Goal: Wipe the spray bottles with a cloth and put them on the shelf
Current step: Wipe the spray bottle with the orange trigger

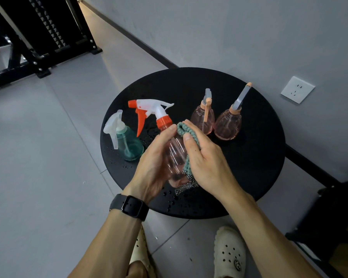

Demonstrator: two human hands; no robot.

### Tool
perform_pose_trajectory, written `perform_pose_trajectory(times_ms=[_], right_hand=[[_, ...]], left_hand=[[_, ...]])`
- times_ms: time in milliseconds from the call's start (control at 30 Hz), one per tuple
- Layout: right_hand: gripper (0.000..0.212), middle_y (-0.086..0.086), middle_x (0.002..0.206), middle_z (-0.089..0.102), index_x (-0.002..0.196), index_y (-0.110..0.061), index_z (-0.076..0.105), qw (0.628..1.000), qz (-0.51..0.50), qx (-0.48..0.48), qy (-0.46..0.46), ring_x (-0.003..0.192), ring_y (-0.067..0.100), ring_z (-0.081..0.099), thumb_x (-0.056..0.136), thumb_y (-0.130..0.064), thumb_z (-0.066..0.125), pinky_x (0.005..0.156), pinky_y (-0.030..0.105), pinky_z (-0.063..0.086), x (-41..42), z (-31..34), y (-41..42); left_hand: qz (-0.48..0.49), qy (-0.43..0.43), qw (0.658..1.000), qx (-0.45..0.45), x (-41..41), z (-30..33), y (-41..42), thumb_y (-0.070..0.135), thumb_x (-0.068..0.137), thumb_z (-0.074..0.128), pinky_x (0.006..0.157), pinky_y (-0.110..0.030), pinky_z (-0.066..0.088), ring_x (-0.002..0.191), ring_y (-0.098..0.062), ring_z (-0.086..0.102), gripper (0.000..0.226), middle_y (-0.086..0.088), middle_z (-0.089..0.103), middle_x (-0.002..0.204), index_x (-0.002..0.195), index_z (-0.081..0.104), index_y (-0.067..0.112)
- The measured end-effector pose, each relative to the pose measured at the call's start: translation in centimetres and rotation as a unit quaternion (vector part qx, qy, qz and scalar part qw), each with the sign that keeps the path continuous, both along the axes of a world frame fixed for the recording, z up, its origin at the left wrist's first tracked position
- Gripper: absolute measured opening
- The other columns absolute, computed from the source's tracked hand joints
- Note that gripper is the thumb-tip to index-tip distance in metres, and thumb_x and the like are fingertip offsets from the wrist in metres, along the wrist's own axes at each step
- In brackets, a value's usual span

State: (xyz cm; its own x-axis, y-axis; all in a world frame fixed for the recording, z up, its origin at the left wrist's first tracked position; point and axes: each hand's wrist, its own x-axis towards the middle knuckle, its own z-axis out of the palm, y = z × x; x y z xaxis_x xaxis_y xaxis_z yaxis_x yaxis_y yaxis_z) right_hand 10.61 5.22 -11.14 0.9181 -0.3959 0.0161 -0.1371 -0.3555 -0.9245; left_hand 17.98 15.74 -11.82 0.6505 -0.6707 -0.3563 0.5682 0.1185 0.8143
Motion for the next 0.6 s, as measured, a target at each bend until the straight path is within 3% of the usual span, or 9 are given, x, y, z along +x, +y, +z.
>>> perform_pose_trajectory(times_ms=[133, 233, 400, 500, 600], right_hand=[[0.036, -0.005, 0.117, 0.065, 0.134, -0.025, 0.052, 0.999, -0.028, 0.036, 0.015, 0.107, 0.004, 0.061, 0.104, -0.036, 0.035, 0.093, 0.032, 0.051, 0.05, 0.16, -0.26], [0.030, -0.007, 0.099, 0.068, 0.120, -0.026, 0.060, 0.999, -0.034, 0.037, 0.011, 0.091, 0.001, 0.064, 0.105, -0.033, 0.035, 0.082, 0.028, 0.053, -0.08, 0.52, -0.19], [0.028, -0.003, 0.093, 0.069, 0.113, -0.027, 0.061, 0.998, -0.037, 0.041, 0.013, 0.085, 0.006, 0.066, 0.104, -0.034, 0.035, 0.082, 0.041, 0.055, -0.07, 0.57, 0.00], [0.029, -0.003, 0.096, 0.070, 0.114, -0.028, 0.061, 0.996, -0.059, 0.061, 0.010, 0.089, 0.008, 0.066, 0.104, -0.036, 0.036, 0.085, 0.043, 0.054, 0.04, 0.35, -0.10], [0.029, -0.002, 0.099, 0.069, 0.115, -0.026, 0.061, 0.988, -0.140, 0.072, -0.007, 0.090, 0.010, 0.066, 0.104, -0.036, 0.036, 0.086, 0.044, 0.053, 0.26, 0.29, -0.45]], left_hand=[[0.017, -0.016, 0.999, 0.029, -0.09, -0.07, -0.06, 0.033, 0.090, 0.065, 0.057, -0.030, 0.053, 0.067, -0.015, 0.067, 0.024, -0.005, 0.068, 0.085, 0.105, 0.067, 0.014], [0.012, -0.068, 0.996, 0.059, -0.07, -0.16, -0.03, 0.026, 0.090, 0.064, 0.065, -0.033, 0.054, 0.076, -0.019, 0.069, 0.013, -0.006, 0.072, 0.088, 0.097, 0.072, 0.020], [0.055, -0.110, 0.990, 0.073, -0.17, -0.09, -0.08, 0.020, 0.091, 0.065, 0.071, -0.032, 0.056, 0.082, -0.018, 0.070, 0.023, -0.006, 0.071, 0.095, 0.113, 0.063, 0.019], [0.077, -0.156, 0.981, 0.081, -0.24, -0.06, -0.07, 0.022, 0.090, 0.068, 0.068, -0.021, 0.054, 0.080, -0.014, 0.070, 0.019, -0.006, 0.072, 0.094, 0.108, 0.065, 0.015], [0.080, -0.224, 0.962, 0.130, -0.08, -0.27, 0.07, 0.026, 0.086, 0.073, 0.064, -0.014, 0.049, 0.074, -0.006, 0.069, 0.017, 0.005, 0.074, 0.086, 0.102, 0.068, 0.021]])
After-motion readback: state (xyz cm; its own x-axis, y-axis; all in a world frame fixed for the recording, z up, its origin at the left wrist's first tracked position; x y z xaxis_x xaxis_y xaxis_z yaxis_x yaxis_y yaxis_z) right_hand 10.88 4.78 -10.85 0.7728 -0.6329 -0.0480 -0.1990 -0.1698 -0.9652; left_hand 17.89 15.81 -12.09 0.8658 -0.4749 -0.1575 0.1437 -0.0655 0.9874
